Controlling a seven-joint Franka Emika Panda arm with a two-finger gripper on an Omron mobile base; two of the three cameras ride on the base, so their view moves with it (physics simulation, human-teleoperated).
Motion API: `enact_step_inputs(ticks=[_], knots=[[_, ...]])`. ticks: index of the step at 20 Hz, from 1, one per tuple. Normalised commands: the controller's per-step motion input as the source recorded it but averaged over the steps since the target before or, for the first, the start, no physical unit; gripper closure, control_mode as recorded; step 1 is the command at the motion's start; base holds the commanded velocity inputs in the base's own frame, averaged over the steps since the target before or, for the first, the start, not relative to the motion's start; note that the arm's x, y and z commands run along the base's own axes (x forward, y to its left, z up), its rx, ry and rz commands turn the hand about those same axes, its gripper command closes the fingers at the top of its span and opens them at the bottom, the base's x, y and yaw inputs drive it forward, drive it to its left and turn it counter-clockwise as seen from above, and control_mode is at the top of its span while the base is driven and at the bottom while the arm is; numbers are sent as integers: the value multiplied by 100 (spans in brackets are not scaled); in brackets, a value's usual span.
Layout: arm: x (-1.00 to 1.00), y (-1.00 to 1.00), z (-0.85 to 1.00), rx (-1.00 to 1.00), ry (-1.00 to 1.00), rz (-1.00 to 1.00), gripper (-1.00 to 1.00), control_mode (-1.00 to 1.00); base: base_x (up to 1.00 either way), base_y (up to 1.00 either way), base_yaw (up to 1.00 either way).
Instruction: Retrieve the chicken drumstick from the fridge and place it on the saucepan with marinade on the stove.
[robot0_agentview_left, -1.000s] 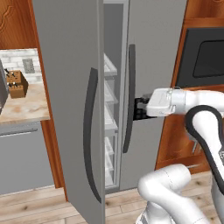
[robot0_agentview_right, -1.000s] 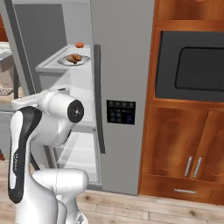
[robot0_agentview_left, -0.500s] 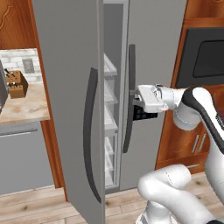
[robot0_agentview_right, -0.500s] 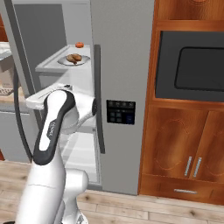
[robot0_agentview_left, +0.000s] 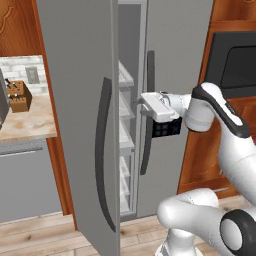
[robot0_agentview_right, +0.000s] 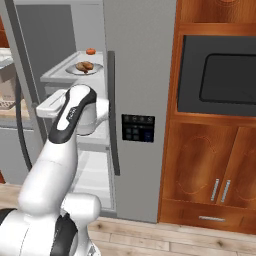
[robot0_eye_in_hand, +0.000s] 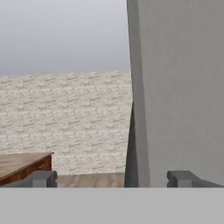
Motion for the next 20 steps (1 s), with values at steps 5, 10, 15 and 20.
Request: enact_step_inputs(ticks=[5, 10, 15, 20], knots=[[24, 14, 0, 0, -7, 2, -100, -100, 0, 0, 0], [33, 22, 0, 0, -12, 2, -100, -100, 0, 0, 0], [38, 27, 0, 0, -4, 5, -100, -100, 0, 0, 0], [29, 33, -4, 0, 0, 7, -100, -100, 0, 0, 0]])
